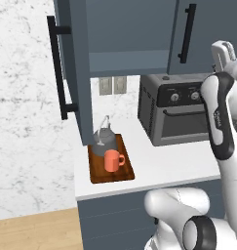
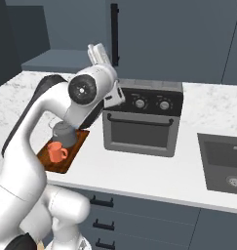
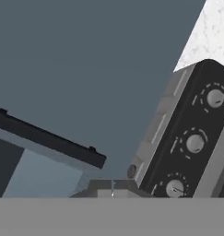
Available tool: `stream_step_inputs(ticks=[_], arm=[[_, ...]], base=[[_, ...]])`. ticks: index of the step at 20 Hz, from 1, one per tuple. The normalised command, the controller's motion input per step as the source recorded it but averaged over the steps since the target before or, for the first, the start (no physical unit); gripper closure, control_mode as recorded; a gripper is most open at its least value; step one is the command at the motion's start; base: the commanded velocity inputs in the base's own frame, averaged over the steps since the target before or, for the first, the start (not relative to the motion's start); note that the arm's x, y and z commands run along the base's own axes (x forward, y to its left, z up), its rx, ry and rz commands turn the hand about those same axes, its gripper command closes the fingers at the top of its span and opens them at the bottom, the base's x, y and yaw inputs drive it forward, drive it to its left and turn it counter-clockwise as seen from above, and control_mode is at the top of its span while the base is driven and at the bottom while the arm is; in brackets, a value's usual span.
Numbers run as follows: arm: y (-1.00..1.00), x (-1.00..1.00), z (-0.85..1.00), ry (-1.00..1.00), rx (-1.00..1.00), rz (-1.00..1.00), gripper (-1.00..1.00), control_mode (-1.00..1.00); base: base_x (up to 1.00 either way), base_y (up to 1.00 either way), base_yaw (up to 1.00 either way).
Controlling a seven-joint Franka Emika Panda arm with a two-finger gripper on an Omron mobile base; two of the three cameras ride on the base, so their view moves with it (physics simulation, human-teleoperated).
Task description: Pick the kettle from the counter and place it on the tray. Then pick the mug from the cabinet and place it on the tray. Then close the cabinet doors.
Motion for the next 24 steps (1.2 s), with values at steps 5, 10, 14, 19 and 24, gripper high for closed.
stream_step_inputs(ticks=[5,10,14,19,24], arm=[[1.00,-0.74,-0.18,0.01,-0.13,0.08,1.00,-1.00],[1.00,-0.89,-0.06,0.00,-0.10,0.10,1.00,-1.00],[1.00,-0.82,0.00,0.04,-0.10,0.12,1.00,-1.00],[0.78,-0.36,0.00,0.12,-0.02,0.08,1.00,-1.00],[0.00,0.00,0.00,0.00,0.00,0.01,1.00,-1.00]], base=[[0.00,0.00,0.00],[0.00,0.00,0.00],[0.00,0.00,0.00],[0.00,0.00,0.00],[0.00,0.00,0.00]])
